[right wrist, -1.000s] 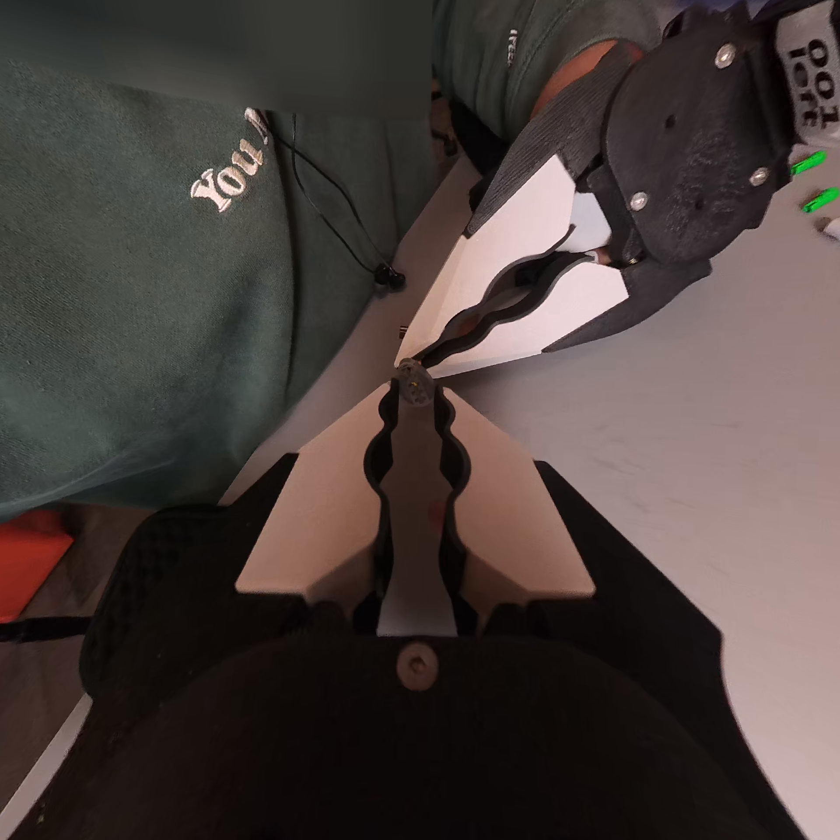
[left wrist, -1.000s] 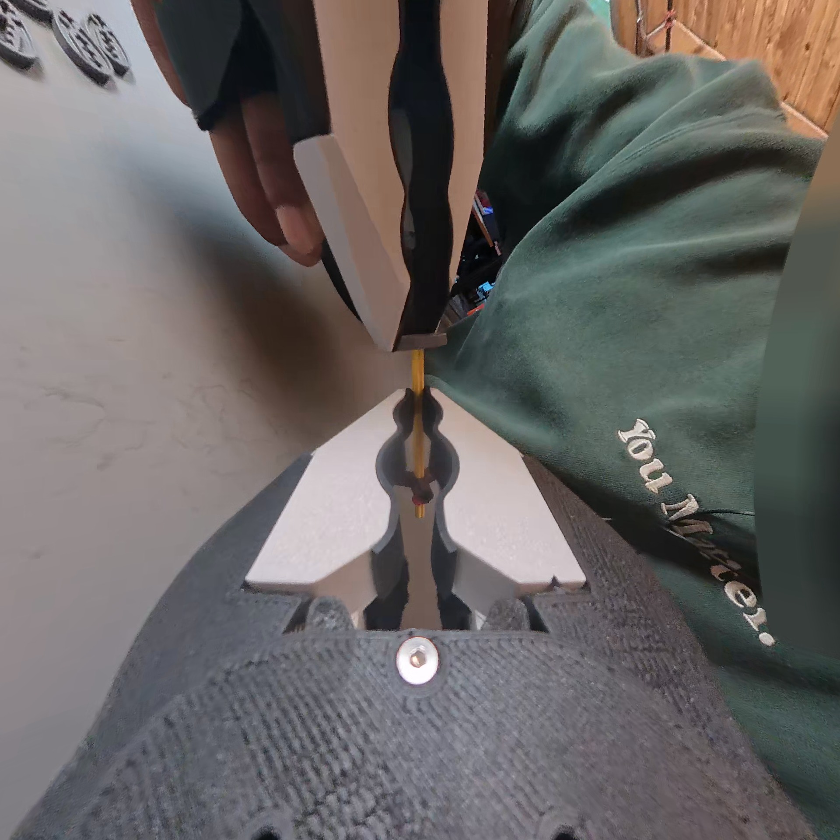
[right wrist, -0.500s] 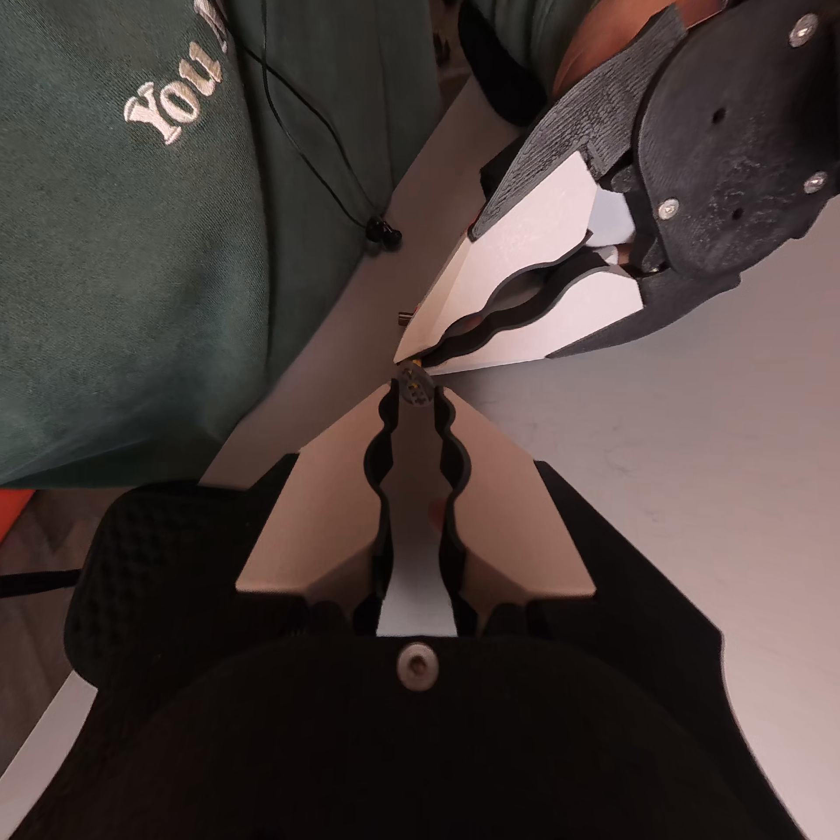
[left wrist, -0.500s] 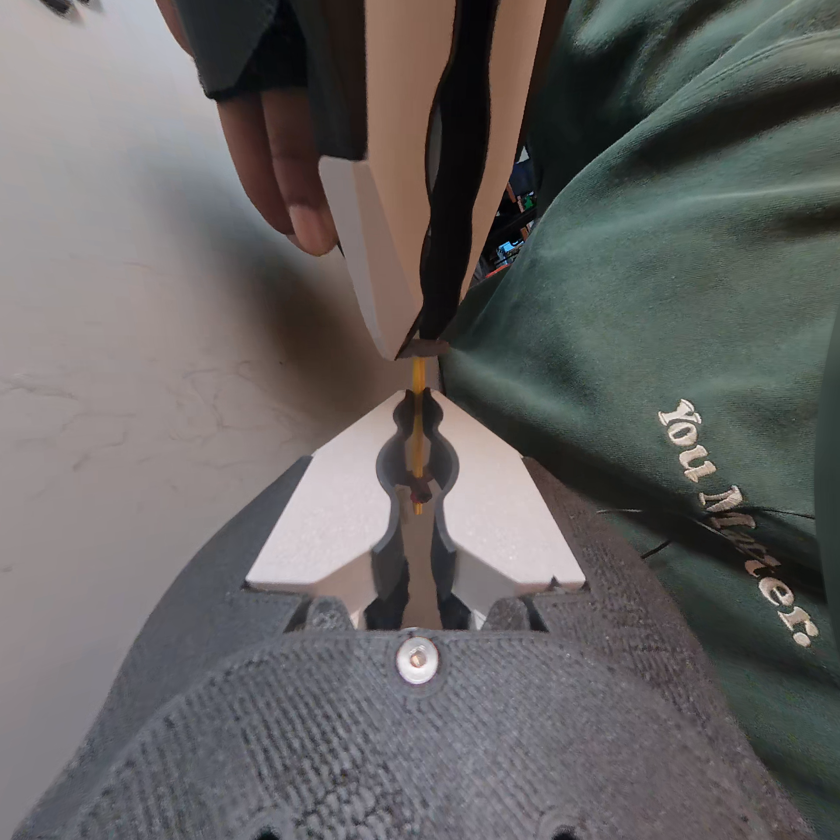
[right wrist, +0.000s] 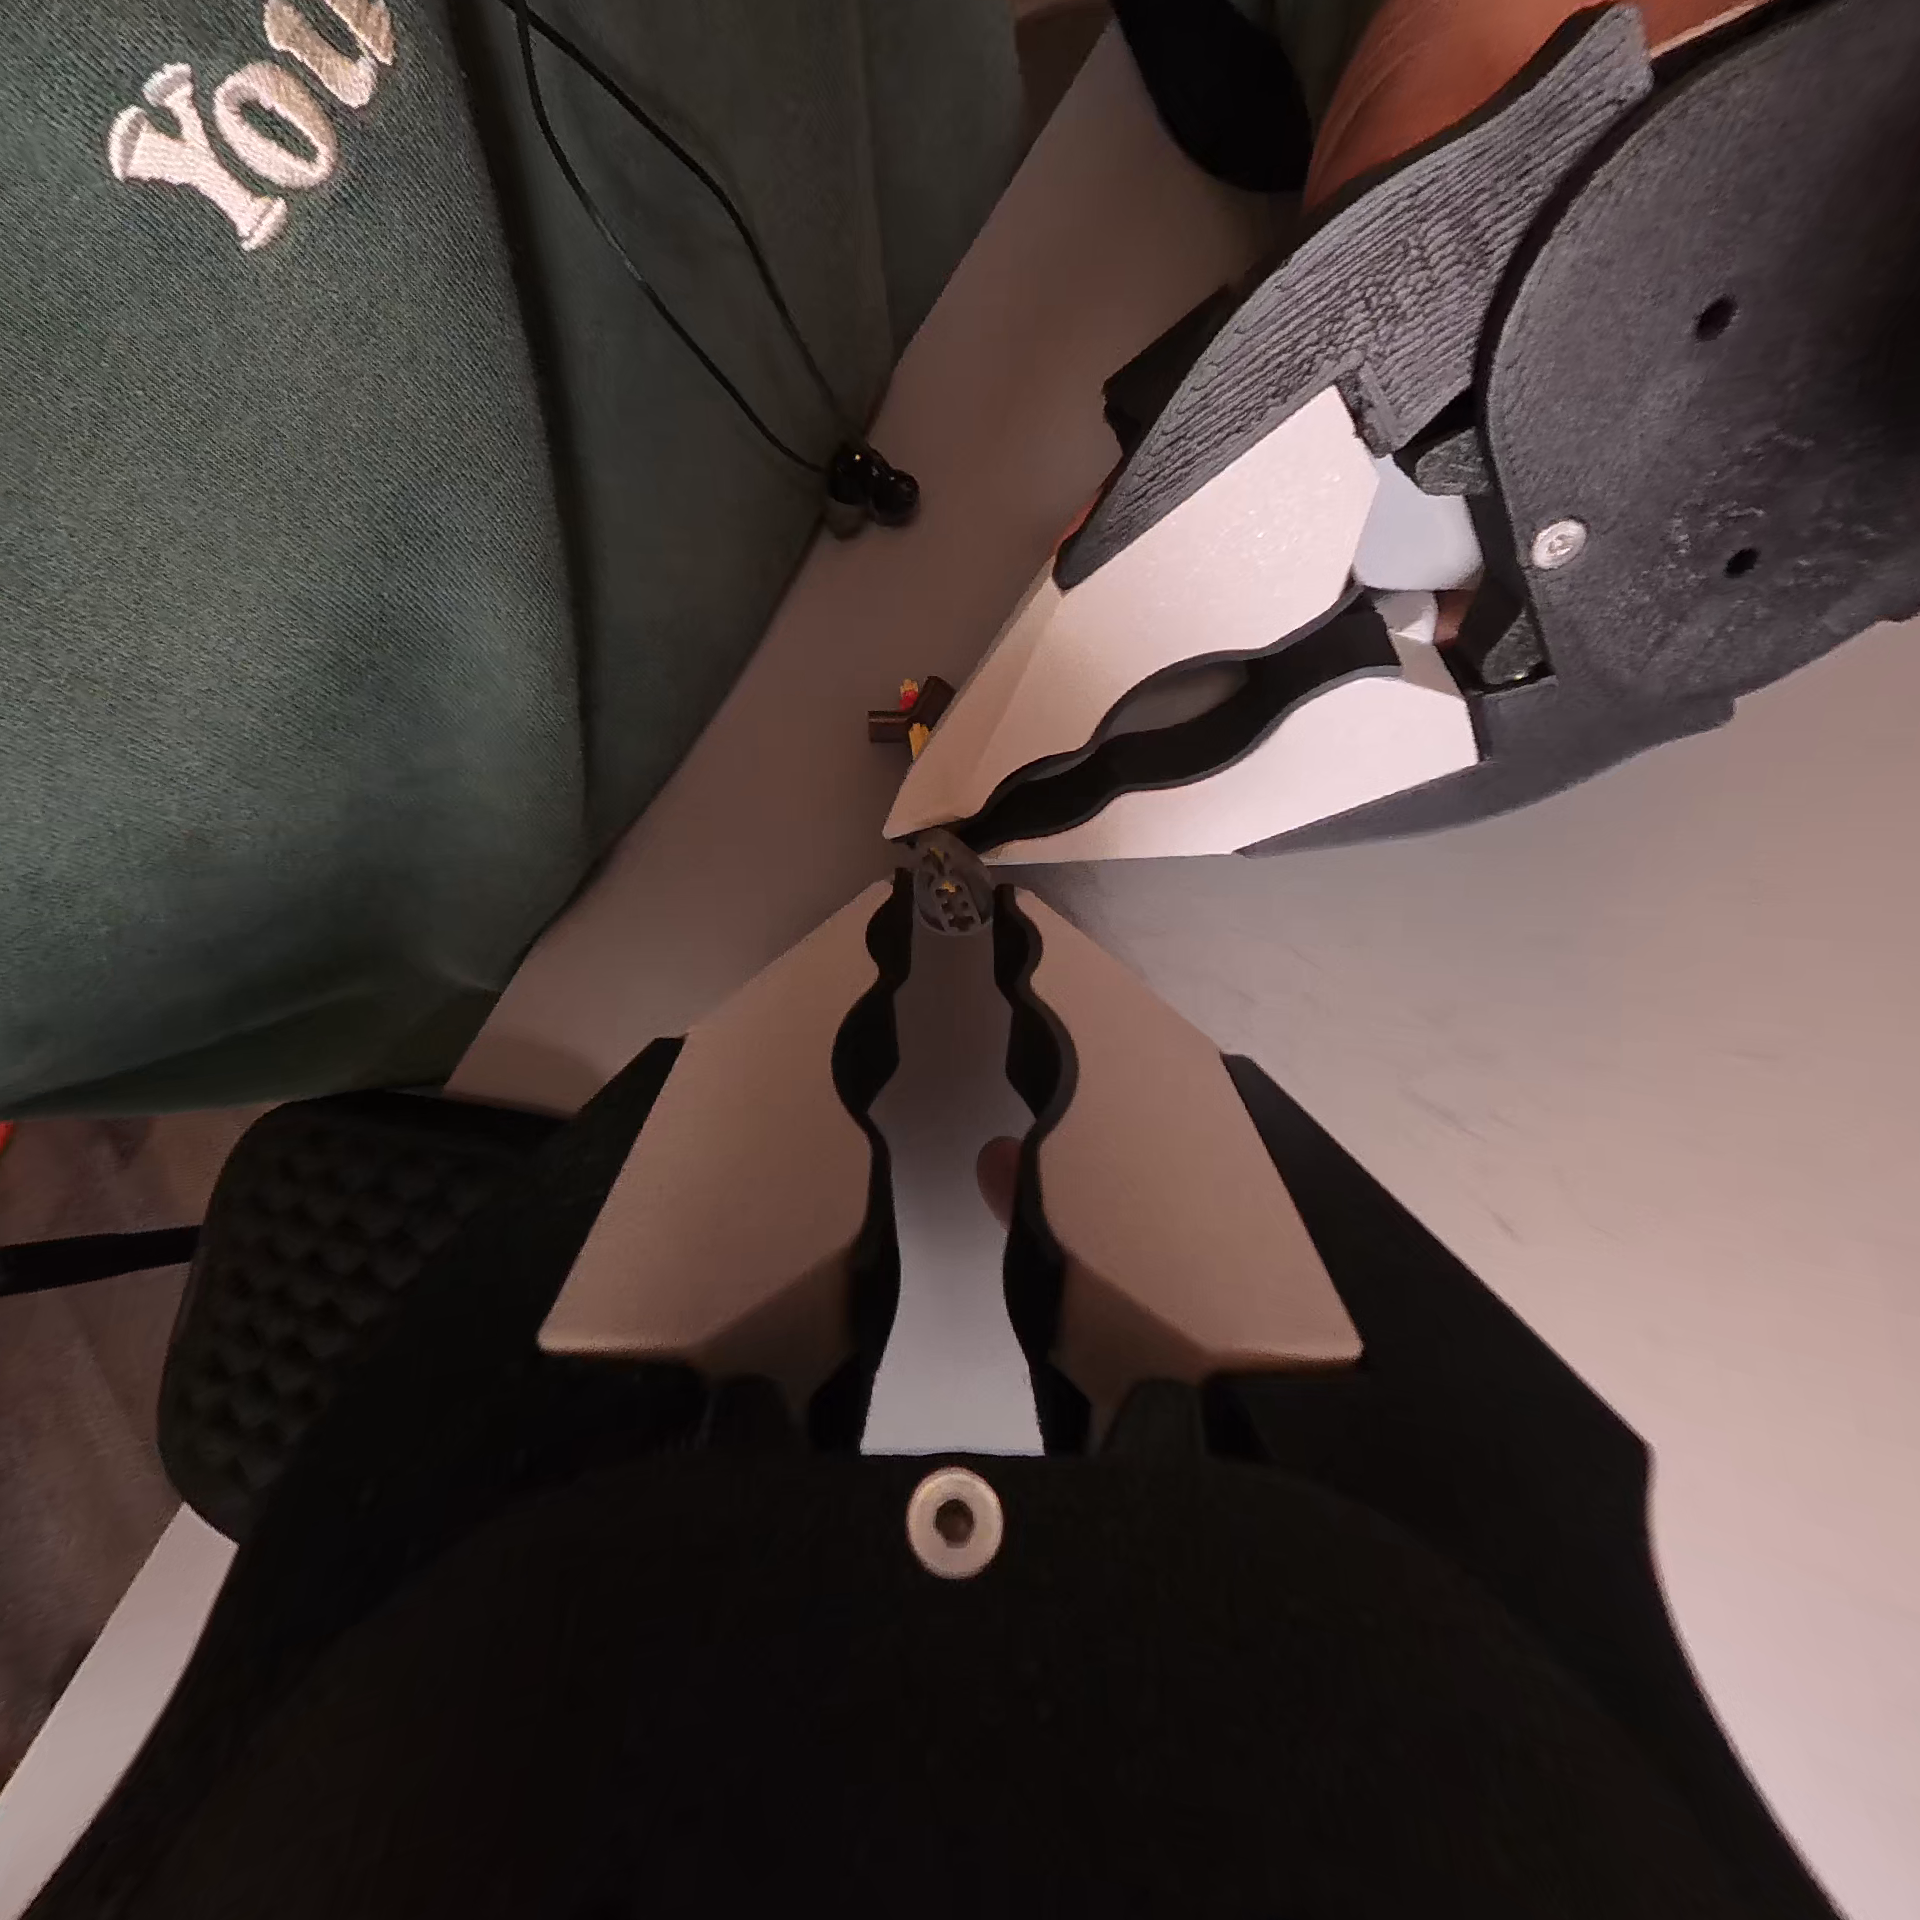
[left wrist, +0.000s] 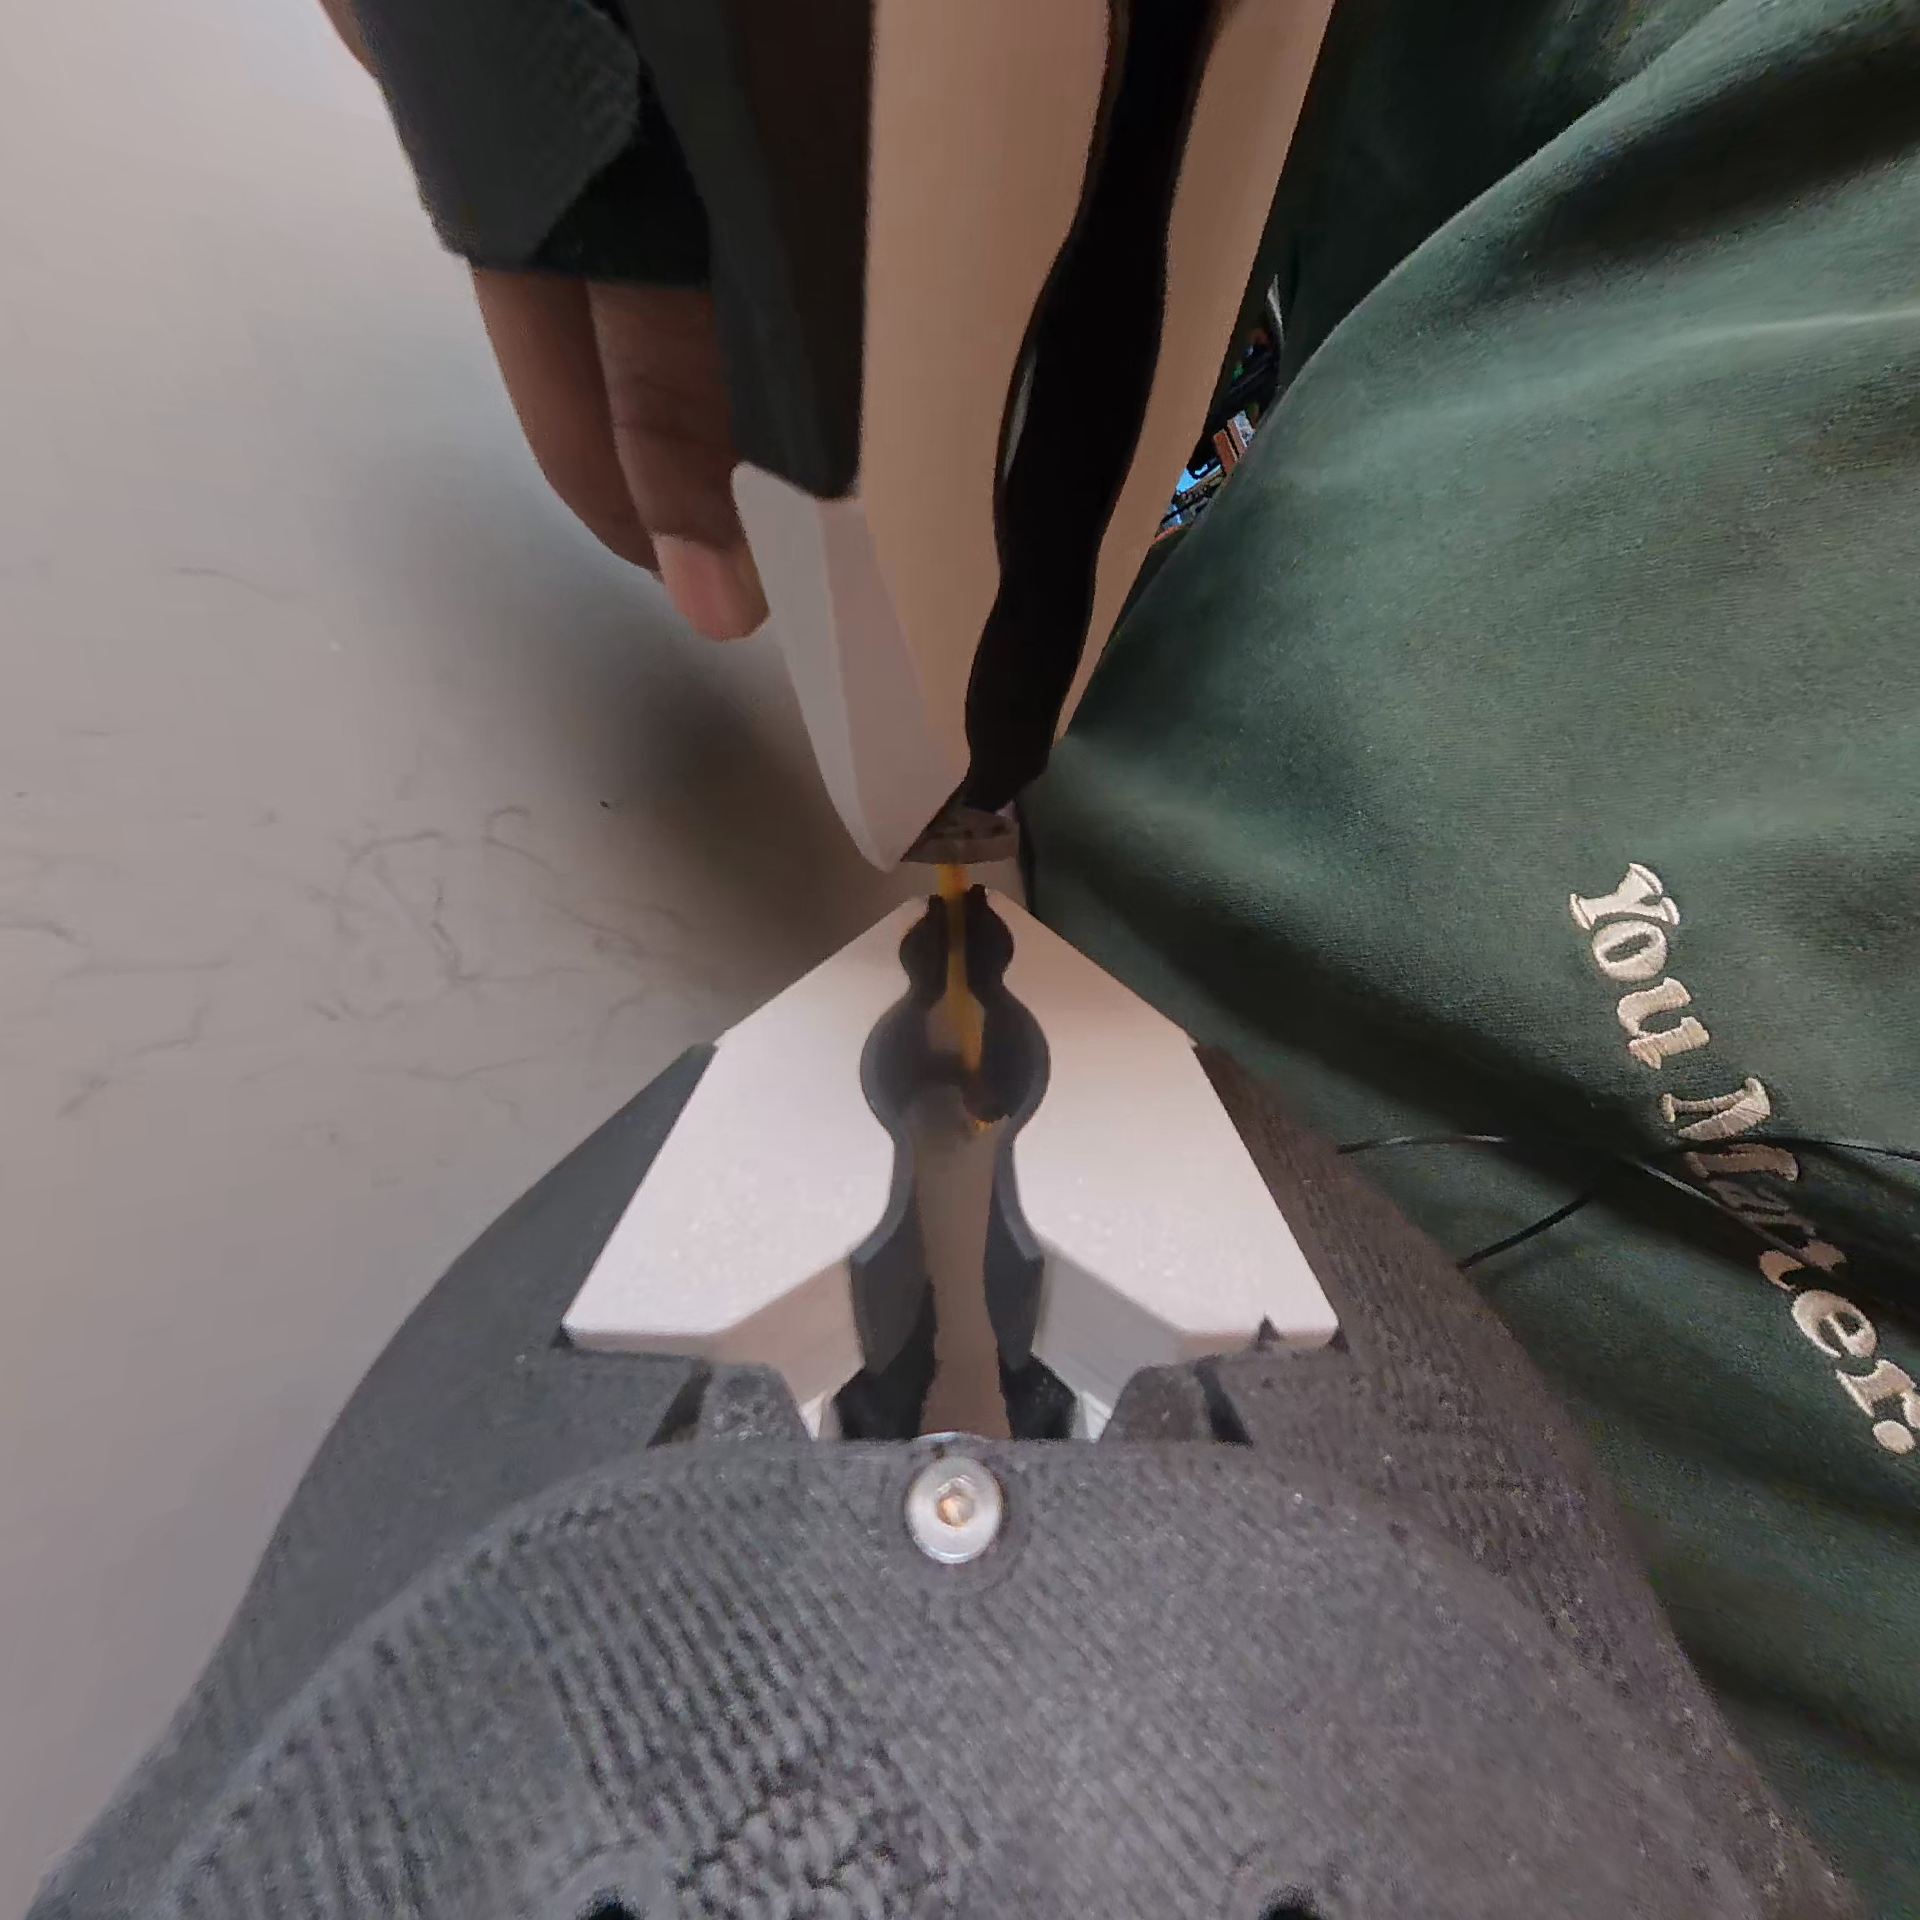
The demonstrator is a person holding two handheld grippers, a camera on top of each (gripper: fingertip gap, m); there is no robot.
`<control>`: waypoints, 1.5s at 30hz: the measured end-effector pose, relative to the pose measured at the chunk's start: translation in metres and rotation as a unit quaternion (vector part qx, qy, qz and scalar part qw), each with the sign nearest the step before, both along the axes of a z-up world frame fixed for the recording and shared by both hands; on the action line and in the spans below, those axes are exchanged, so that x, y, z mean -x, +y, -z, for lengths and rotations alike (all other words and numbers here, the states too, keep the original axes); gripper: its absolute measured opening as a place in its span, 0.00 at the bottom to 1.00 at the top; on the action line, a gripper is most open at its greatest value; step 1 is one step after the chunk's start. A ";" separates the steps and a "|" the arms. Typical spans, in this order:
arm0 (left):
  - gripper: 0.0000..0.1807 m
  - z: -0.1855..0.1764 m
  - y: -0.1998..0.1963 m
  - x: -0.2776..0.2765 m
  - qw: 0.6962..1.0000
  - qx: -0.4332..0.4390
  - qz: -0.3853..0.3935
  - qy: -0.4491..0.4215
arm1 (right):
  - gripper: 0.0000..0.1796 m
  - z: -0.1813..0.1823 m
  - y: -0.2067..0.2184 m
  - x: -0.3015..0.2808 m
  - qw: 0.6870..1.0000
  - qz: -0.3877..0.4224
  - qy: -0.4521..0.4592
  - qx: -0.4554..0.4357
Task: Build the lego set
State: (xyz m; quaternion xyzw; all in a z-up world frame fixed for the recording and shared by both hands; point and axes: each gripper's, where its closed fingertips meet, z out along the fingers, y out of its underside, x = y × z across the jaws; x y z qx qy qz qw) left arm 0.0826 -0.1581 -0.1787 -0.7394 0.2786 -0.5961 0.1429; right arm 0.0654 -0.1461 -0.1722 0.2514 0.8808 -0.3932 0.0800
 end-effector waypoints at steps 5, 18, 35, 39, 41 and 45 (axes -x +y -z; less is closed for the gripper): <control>0.00 0.000 -0.005 -0.001 1.000 -0.002 0.016 0.001 | 0.07 0.001 -0.006 0.000 1.000 -0.012 -0.014 0.020; 0.01 -0.008 0.002 0.005 1.000 -0.011 -0.003 -0.021 | 0.07 0.002 -0.010 -0.003 0.998 0.015 -0.004 0.053; 0.01 -0.046 0.027 0.014 0.974 -0.198 -0.082 -0.070 | 0.10 -0.041 0.016 0.013 0.949 0.220 0.218 0.049; 0.01 -0.049 0.025 0.012 0.969 -0.221 -0.085 -0.068 | 0.08 -0.044 0.013 0.011 0.957 0.200 0.208 0.038; 0.03 -0.050 0.028 0.014 0.965 -0.239 -0.095 -0.058 | 0.08 -0.046 0.017 0.011 0.959 0.198 0.202 0.025; 0.08 -0.043 0.037 0.022 0.952 -0.282 -0.121 -0.013 | 0.08 -0.046 0.032 0.016 0.955 0.230 0.184 -0.025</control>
